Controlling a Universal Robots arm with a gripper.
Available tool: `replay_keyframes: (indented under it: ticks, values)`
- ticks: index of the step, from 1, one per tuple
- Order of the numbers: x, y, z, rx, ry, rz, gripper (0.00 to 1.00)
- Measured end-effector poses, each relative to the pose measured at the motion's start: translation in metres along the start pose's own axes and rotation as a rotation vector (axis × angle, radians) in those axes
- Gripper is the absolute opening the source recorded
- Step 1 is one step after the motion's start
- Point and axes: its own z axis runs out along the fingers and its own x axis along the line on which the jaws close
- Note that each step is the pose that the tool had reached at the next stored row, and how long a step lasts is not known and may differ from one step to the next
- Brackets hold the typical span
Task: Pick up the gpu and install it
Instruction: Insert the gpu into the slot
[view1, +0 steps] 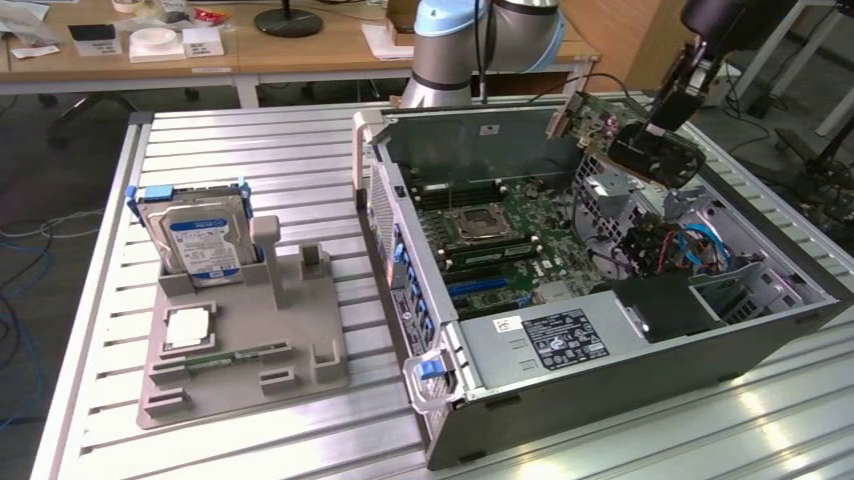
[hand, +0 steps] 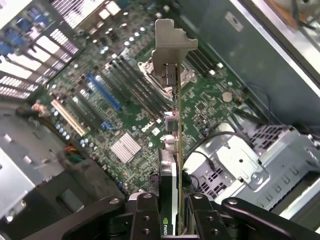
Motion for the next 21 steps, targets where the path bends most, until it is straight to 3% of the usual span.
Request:
replay_keyframes:
  ticks: [21]
  values:
    - [0.0,-0.0002,0.0021,0.0029,0.0354,-0.349,0.27]
